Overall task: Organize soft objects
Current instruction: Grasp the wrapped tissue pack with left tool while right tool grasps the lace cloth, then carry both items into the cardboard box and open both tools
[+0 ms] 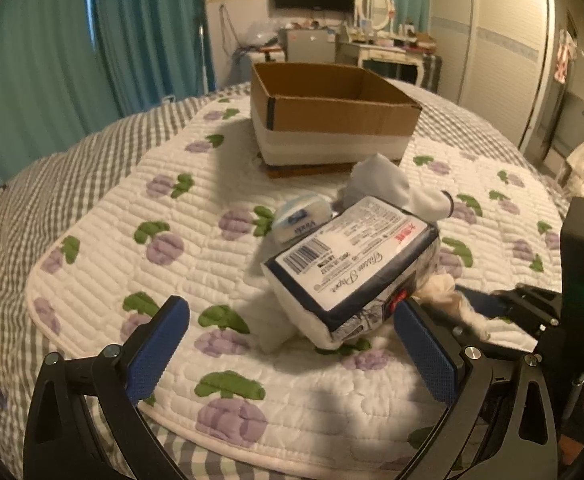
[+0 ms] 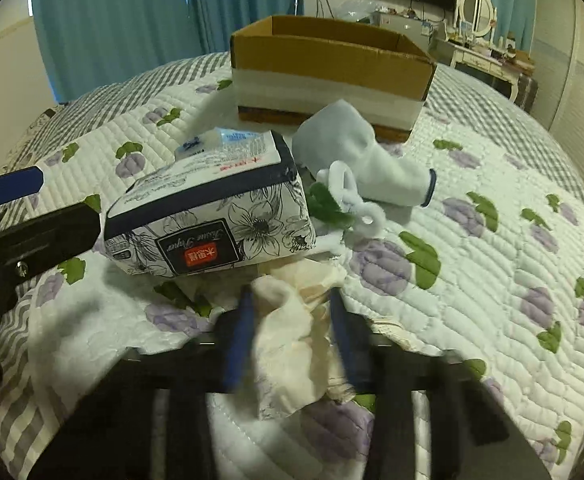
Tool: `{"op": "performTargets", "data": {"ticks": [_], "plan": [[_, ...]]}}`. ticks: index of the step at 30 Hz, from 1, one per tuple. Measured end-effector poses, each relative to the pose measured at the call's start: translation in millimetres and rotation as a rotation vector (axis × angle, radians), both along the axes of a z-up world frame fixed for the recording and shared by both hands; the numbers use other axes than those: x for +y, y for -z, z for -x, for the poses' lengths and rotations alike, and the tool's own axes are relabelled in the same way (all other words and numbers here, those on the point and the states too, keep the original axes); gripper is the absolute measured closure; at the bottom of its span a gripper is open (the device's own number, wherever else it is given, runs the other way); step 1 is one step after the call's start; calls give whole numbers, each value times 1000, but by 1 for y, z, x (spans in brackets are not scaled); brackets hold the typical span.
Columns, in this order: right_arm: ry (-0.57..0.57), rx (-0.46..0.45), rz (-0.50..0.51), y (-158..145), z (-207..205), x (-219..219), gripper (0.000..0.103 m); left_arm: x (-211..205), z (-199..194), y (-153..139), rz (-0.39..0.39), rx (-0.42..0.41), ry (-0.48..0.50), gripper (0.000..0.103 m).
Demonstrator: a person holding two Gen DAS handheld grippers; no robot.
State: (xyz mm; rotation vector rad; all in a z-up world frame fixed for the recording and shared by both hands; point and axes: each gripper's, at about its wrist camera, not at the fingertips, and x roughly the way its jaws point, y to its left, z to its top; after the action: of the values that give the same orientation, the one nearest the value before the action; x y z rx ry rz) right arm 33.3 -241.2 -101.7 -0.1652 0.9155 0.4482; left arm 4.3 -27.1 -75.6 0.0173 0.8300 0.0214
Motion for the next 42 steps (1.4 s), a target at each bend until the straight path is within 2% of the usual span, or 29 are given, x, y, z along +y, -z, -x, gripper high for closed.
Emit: {"op": "performTargets", "data": {"ticks": [3,6,10,16,17,18,20,21,28,33,42], "plan": [[15,-12,-24,-5,3,-9,88,-5,-3,4,5,13,19,0],[51,-70,-28,-23,10,-25,88,-13,-8,9,14,38,34,0],[113,-113,-82,-44,8,-52,88,-21,-21,18,33,83,36,0],[143,-101,-98,-40,2,-67,88,-14,-53,41,142,195,5,1],[142,-96,-98,-37,3,-68,88,-11,-59,44,183,210,6,2],[139,-91,-98,-35,2,-68,88,-10,-61,45,205,216,11,7],[137,-86,-95,-31,2,-66,88,-11,-65,49,219,229,19,11],[134,-86,-94,-31,1,-65,88,-11,-65,50,224,232,23,17],[123,-102,-94,-40,6,-63,88,-10,-49,38,208,184,55,48],[124,-148,-108,-63,20,-66,88,-8,-29,15,200,124,82,56],[142,-248,-139,-111,44,-81,88,-14,-1,-53,175,-48,141,62]]}}
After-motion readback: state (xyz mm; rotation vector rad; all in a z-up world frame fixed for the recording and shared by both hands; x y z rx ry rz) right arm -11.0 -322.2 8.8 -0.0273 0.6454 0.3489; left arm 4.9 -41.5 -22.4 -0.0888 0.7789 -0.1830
